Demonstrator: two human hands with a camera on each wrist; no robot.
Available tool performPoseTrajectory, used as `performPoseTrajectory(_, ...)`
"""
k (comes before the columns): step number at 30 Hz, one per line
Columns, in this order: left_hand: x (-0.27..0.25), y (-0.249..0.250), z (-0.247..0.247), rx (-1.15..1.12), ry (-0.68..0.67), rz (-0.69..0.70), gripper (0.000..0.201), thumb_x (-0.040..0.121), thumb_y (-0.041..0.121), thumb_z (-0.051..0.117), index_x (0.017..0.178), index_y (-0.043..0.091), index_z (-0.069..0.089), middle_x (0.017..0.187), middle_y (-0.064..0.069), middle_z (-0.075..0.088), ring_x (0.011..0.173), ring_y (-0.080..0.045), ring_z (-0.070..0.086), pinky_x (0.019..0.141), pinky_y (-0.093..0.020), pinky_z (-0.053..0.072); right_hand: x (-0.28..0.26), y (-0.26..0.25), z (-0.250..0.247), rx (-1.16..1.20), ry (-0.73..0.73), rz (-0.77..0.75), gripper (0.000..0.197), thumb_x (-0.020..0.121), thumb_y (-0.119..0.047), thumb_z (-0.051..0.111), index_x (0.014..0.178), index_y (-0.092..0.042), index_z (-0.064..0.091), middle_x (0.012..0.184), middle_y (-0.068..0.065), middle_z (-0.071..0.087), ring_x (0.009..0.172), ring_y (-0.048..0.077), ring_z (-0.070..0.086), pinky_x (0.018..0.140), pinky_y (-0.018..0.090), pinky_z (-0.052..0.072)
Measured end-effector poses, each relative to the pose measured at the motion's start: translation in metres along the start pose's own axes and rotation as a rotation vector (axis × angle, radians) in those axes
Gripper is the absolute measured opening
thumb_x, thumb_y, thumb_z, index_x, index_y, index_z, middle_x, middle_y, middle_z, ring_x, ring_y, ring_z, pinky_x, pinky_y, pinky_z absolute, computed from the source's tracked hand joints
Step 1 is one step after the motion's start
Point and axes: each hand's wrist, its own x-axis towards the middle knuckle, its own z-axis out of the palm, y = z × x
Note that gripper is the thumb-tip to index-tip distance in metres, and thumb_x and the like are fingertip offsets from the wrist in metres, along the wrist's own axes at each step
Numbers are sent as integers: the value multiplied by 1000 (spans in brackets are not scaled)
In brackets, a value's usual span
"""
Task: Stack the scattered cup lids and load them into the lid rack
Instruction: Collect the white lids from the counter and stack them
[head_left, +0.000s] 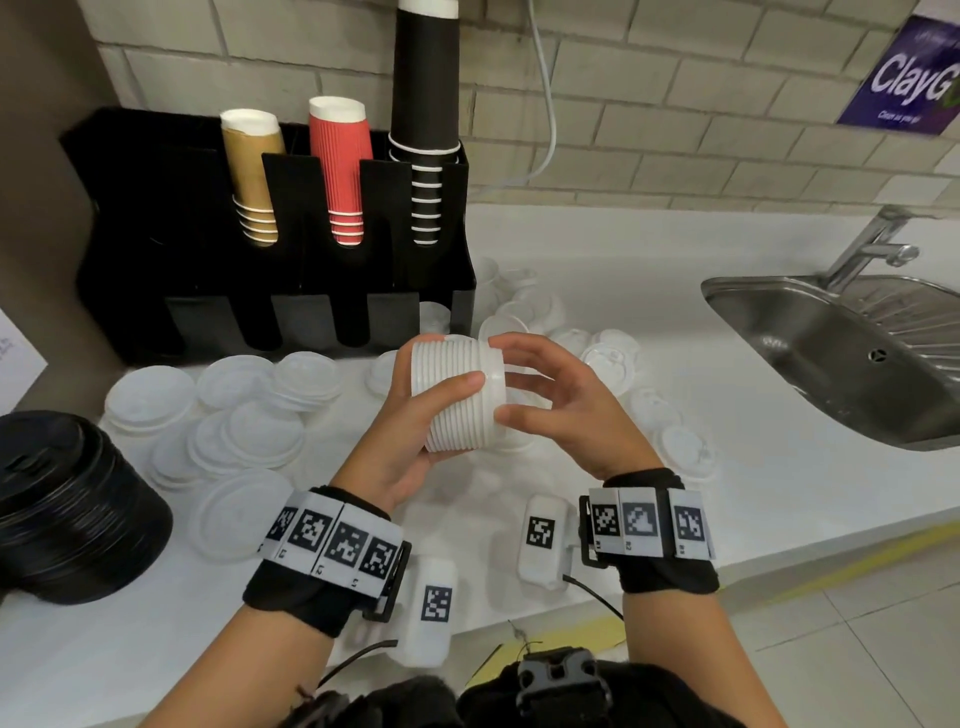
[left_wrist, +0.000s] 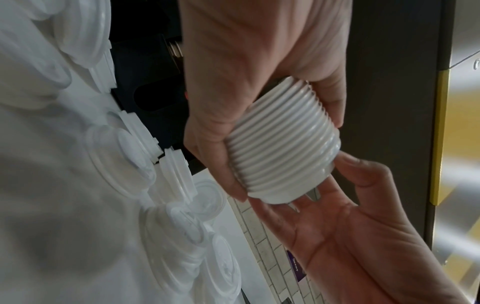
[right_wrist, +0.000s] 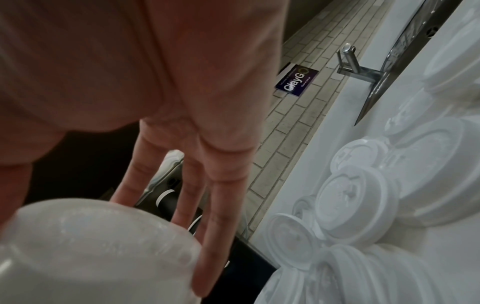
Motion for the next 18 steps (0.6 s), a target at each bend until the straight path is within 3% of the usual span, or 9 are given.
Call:
performPoseTrajectory(5,2,0,1,-40,-23,-37,58,72,30,78,122,43,51,122,1,62,105,-22,63,70,-36,58,0,-2,-1,-25,26,4,54,71,-21,82,119,-33,60,122,-5,62,111,15,61,98,39,51)
performPoseTrajectory(7,3,3,2,-75,-33,-64,60,74,34,71,130,36,51,119,0,67,101,-18,67,68,-31,57,0,-2,0,-40,87,24,56,64,-30,86,114,-30,60,118,-5,64,106,16,63,94,39,52)
performPoseTrajectory(10,1,6,-1,-9,-23,-61,58,72,42,66,127,24,59,114,-2,72,103,-18,68,70,-29,57,1,1,0,-72,140,46,50,59,-38,82,103,-23,63,111,-6,65,98,15,64,87,35,54)
performPoseTrajectory(13,-2,7,-8,67,31,-74,65,66,46,79,125,24,62,115,0,71,108,-20,65,71,-32,57,1,4,0,-48,177,36,32,71,-28,80,98,-18,67,105,-4,66,87,11,59,84,27,50)
performPoseTrajectory(15,-3,8,-10,106,33,-80,67,66,41,83,126,23,60,120,-2,68,111,-21,63,72,-35,57,3,6,1,-45,159,54,23,83,-24,73,105,-23,66,112,-1,63,92,14,58,87,33,51)
performPoseTrajectory(18,-5,8,-7,63,26,-106,61,66,35,78,123,19,61,117,-6,69,107,-22,66,75,-36,59,4,8,10,117,27,156,25,93,-34,58,117,-42,56,123,-7,55,108,17,58,93,46,53)
